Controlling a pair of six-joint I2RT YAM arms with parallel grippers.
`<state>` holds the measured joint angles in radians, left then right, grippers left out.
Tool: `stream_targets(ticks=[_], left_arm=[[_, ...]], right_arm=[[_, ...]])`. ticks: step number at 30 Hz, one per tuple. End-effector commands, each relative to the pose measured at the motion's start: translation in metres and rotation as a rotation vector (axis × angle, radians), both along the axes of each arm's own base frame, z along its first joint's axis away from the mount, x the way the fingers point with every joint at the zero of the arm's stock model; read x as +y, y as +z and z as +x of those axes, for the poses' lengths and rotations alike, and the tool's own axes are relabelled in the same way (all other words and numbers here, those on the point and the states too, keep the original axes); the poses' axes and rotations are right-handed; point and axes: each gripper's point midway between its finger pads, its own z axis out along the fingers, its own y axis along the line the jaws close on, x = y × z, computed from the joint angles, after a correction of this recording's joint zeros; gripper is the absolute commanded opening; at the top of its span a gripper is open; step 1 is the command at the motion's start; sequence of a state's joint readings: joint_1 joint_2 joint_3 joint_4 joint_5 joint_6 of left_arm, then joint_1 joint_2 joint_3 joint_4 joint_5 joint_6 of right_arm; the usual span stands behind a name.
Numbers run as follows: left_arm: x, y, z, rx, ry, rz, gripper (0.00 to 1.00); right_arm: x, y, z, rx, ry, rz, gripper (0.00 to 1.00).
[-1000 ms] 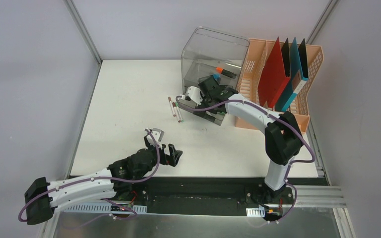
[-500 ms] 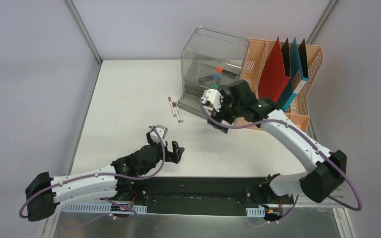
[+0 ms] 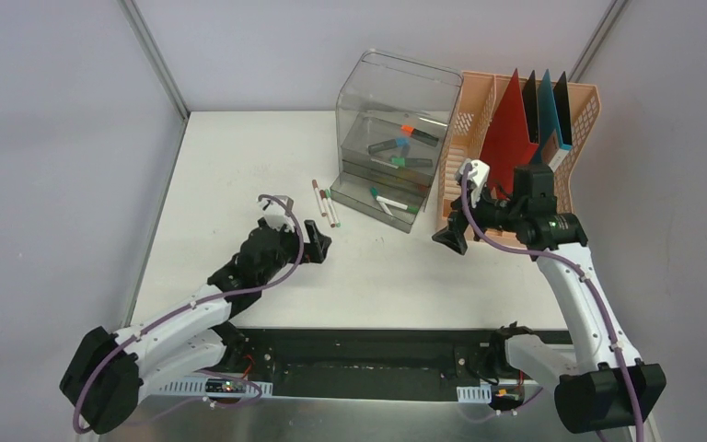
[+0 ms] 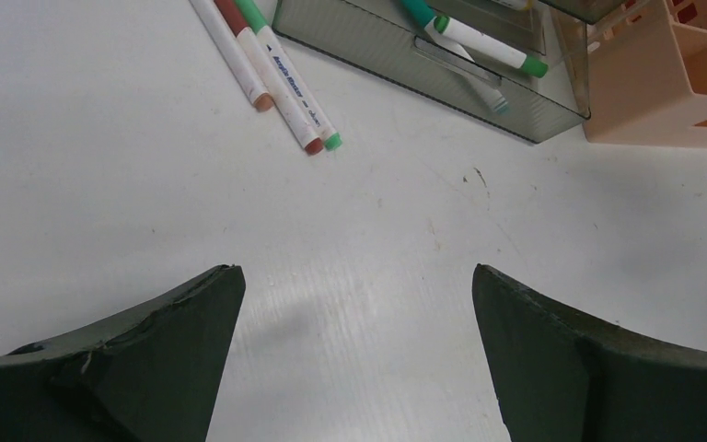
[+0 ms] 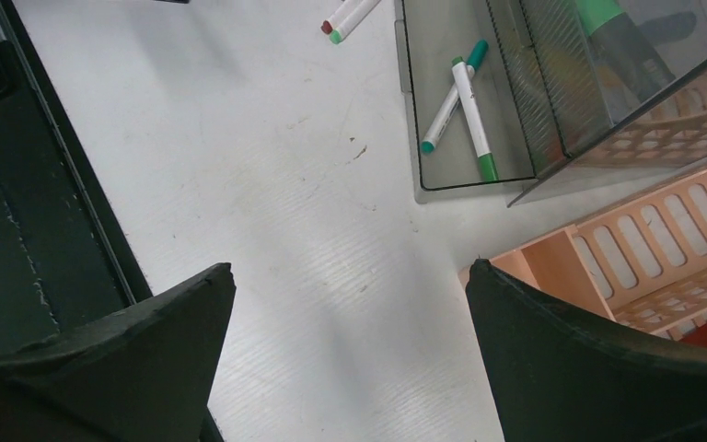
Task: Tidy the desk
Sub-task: Pick up the stationery from the center of the board.
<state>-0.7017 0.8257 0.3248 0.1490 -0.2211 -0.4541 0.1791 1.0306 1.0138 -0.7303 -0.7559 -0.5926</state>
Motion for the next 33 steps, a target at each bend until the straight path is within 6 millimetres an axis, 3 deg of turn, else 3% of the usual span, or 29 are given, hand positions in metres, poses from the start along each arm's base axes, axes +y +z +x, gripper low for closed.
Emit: stream_targets(ticks=[1, 6, 9, 13, 15, 22, 33], left_arm=[[-0.022, 0.028, 0.019, 0.034, -0.089, -0.131, 0.99], [-0.022, 0.026, 0.045, 0.165, -0.085, -0.184, 0.96], [-0.012, 0.021, 0.066, 0.269, -0.007, -0.219, 0.87], [-0.008, 0.006, 0.087, 0.412, 0.065, -0.196, 0.51], [-0.005, -0.006, 0.095, 0.487, 0.108, -0.160, 0.40], [0.010, -0.042, 0.125, 0.639, 0.257, -0.014, 0.34], [0.014, -0.068, 0.161, 0.782, 0.320, 0.159, 0.26]], right_arm=[[0.007, 0.011, -0.004, -0.031, 0.055, 0.089, 1.00], [0.000, -0.001, 0.003, -0.016, 0.036, 0.030, 1.00], [-0.002, -0.007, 0.002, -0.009, 0.047, 0.011, 1.00], [-0.012, -0.017, 0.006, -0.036, 0.033, -0.061, 1.00], [-0.015, -0.020, 0.008, -0.047, 0.026, -0.086, 1.00], [-0.016, -0.024, 0.006, -0.054, 0.044, -0.099, 0.99], [-0.017, -0.025, 0.004, -0.053, 0.054, -0.108, 0.99]])
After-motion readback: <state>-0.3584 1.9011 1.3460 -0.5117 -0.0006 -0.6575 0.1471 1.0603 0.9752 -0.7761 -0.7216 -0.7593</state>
